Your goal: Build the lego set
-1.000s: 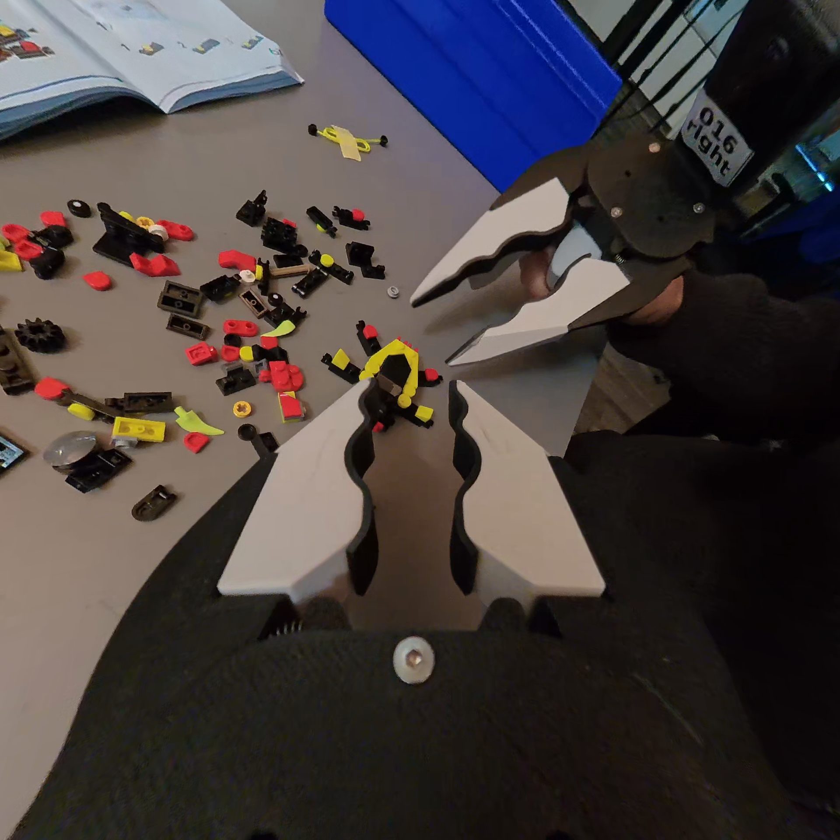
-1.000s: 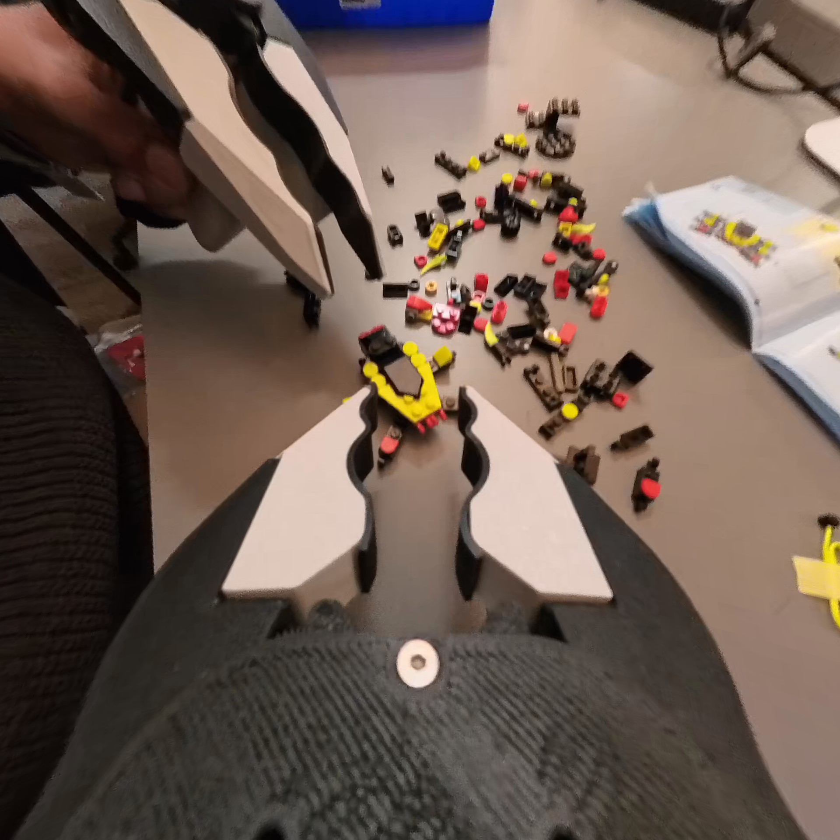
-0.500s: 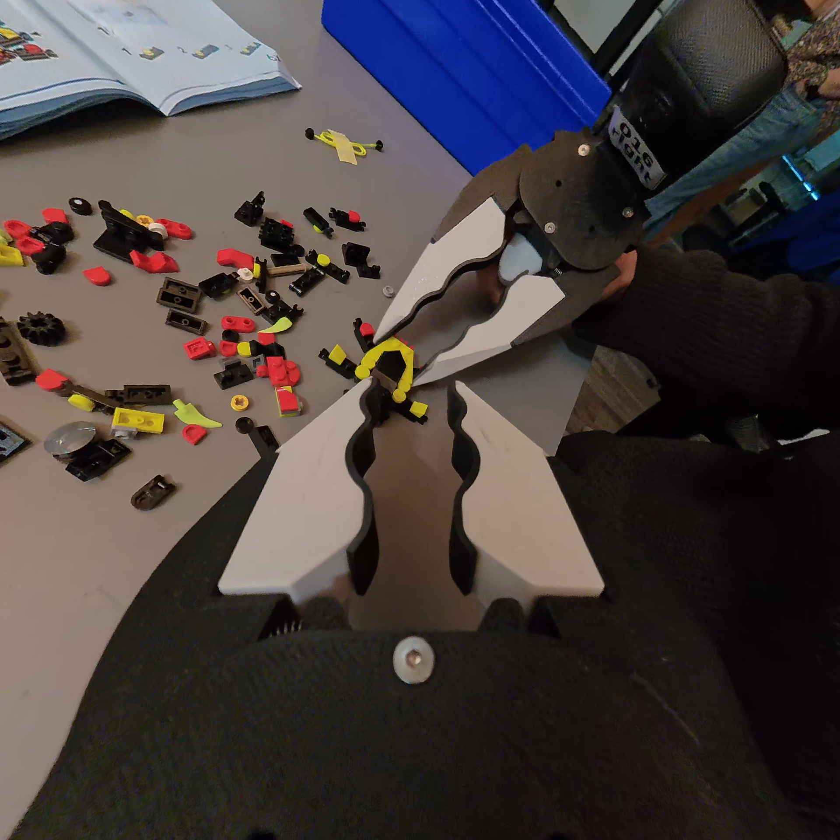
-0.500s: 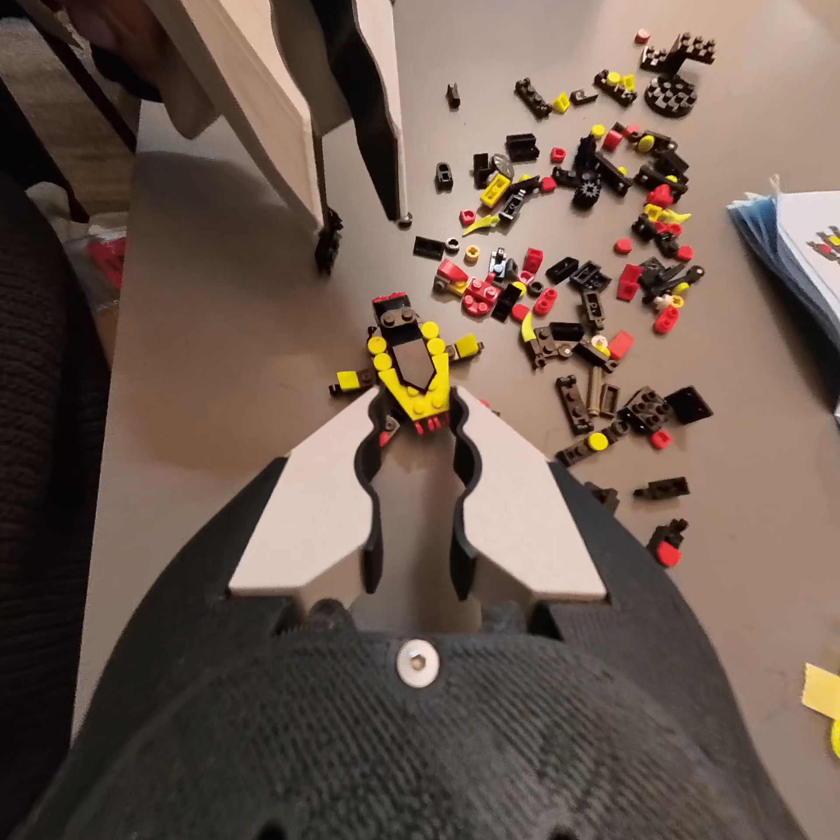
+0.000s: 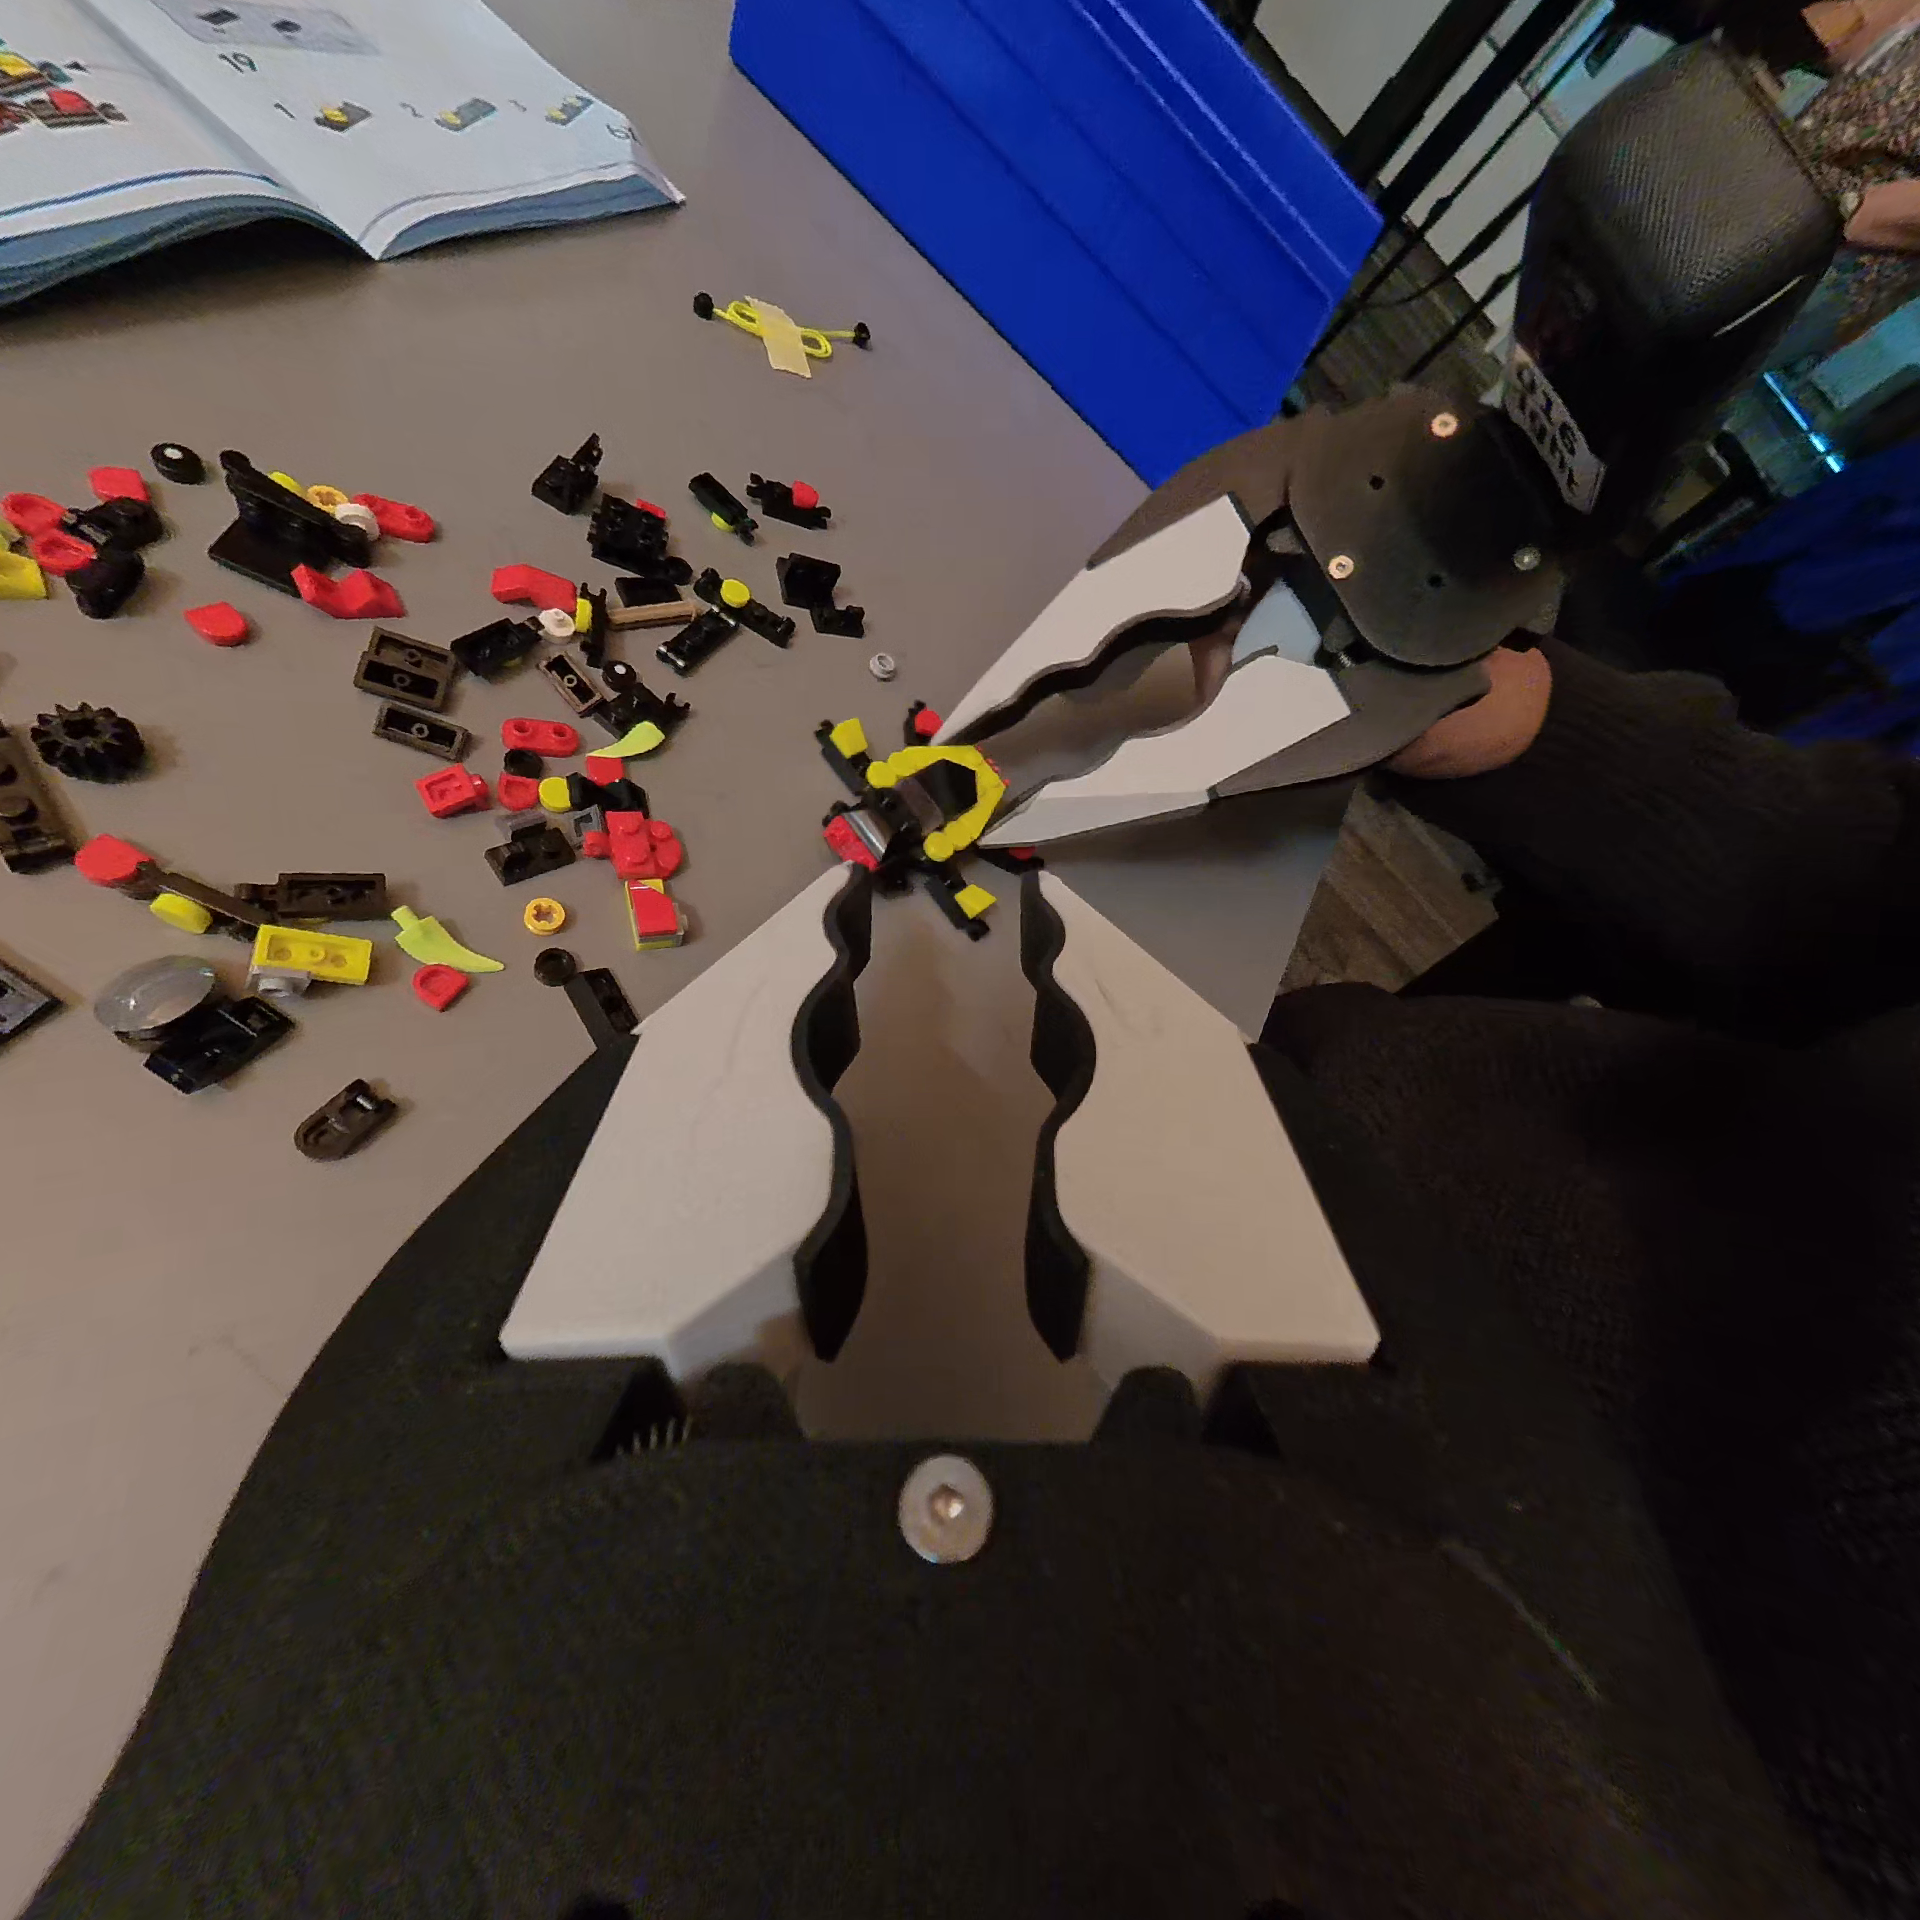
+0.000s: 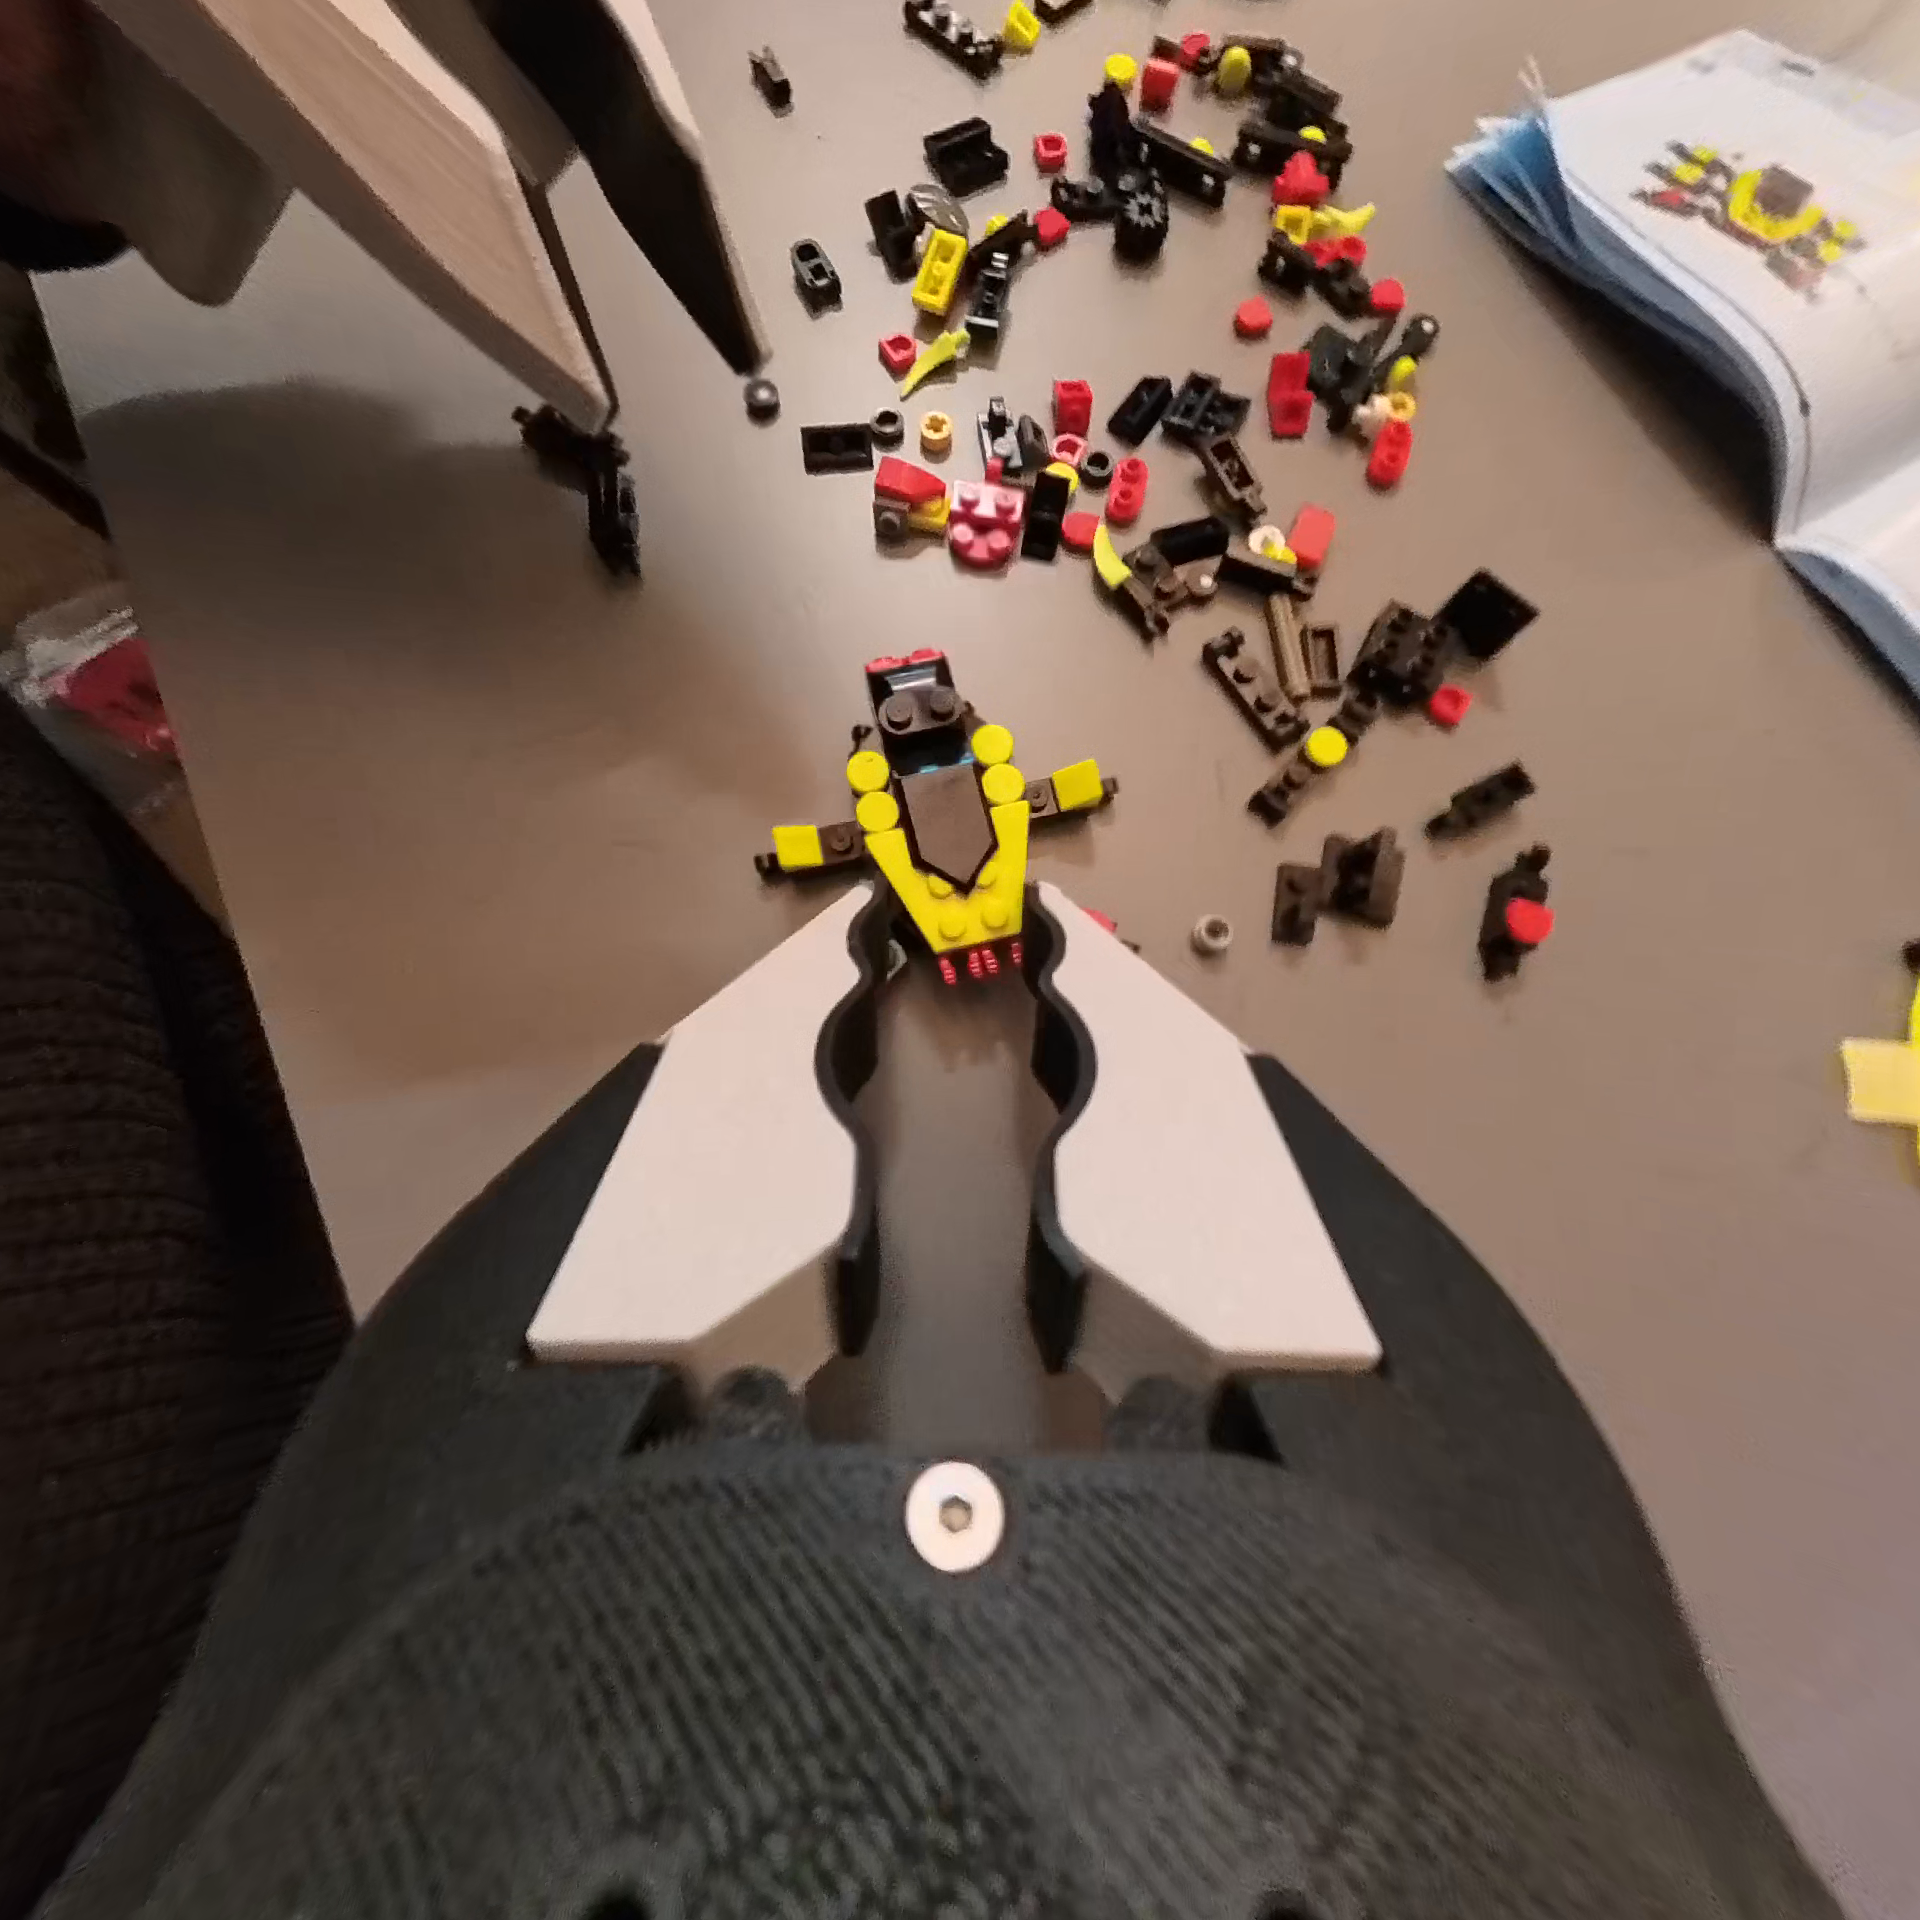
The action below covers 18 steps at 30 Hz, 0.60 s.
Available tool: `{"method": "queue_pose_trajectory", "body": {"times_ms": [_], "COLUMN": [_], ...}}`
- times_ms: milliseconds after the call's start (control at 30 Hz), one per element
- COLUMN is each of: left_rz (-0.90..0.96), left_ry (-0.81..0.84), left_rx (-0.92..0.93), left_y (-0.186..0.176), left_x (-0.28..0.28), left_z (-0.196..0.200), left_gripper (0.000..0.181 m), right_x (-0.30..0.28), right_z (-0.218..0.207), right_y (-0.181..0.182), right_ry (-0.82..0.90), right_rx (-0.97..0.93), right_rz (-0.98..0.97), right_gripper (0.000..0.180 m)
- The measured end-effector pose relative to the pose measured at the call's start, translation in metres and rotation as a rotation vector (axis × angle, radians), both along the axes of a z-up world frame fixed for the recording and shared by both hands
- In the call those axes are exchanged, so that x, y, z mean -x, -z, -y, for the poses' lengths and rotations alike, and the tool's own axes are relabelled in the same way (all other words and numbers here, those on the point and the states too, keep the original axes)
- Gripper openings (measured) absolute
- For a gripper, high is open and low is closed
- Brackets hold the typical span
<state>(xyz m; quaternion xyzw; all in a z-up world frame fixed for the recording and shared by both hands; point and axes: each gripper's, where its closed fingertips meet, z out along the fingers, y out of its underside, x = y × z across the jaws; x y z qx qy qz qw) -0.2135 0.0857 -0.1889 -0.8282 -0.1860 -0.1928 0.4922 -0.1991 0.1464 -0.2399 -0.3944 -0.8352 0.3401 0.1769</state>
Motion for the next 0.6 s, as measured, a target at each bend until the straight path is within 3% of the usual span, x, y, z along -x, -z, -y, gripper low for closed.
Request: {"method": "queue_pose_trajectory", "body": {"times_ms": [167,233,300,600], "left_rz": [0.002,0.002,0.004,0.007], "left_ry": [0.008,0.011,0.013,0.015], "left_rx": [0.006,0.008,0.010,0.017], "left_y": [0.002,0.002,0.003,0.005], "left_x": [-0.002,-0.002,-0.002,-0.003], "left_z": [-0.001,-0.002,-0.004,-0.006], "left_gripper": [0.027,0.027,0.027,0.027], "right_x": [-0.010,-0.013,-0.014,-0.012], "right_z": [-0.014,-0.012,-0.004,0.005], "right_y": [0.001,0.002,0.003,0.003], "right_ry": [0.151,0.178,0.169,0.085], "right_rx": [0.038,0.054,0.060,-0.028], "right_rz": [0.021,0.029,0.033,-0.014], "right_gripper": [0.023,0.033,0.042,0.047]}}
